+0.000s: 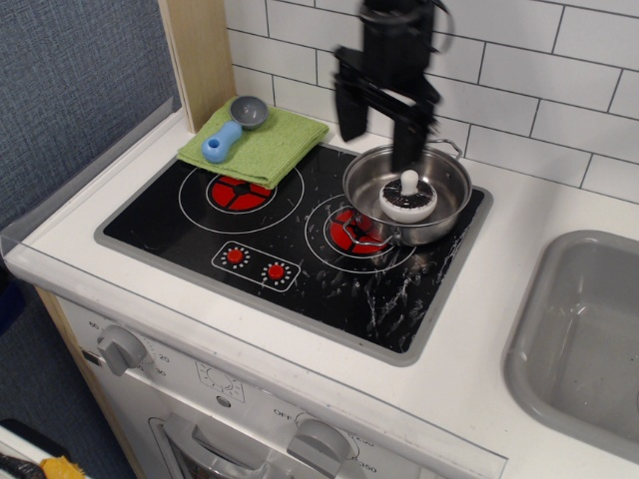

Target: Put the mushroom underneath the silver pot on the stovetop.

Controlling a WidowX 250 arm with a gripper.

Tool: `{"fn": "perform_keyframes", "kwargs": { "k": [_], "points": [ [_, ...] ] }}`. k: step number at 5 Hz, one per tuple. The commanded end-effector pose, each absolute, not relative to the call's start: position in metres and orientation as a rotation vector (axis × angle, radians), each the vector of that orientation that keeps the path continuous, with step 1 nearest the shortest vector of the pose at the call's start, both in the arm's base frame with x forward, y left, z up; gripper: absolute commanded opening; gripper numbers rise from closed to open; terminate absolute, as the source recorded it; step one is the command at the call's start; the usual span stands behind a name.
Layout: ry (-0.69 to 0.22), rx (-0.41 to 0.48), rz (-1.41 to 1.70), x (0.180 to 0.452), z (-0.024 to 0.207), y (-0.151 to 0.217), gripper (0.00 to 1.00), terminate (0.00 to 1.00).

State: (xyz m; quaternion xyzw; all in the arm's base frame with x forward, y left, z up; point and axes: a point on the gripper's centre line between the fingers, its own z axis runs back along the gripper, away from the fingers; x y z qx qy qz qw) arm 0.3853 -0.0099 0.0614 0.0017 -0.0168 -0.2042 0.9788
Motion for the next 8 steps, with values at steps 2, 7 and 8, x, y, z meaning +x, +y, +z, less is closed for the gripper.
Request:
{"fn": "perform_keyframes", "kwargs": {
  "k": [2,7,8],
  "points": [
    [-0.052,0.007,-0.438,0.389,0.059,-0.022,1.00,0.00],
    [-0.179,-0.028,-0.349,0.383,0.115,0.011,0.00,0.00],
    [-0.197,-0.020,-0.277,0.363,0.129,0.051,0.00,0.00]
  ]
}}
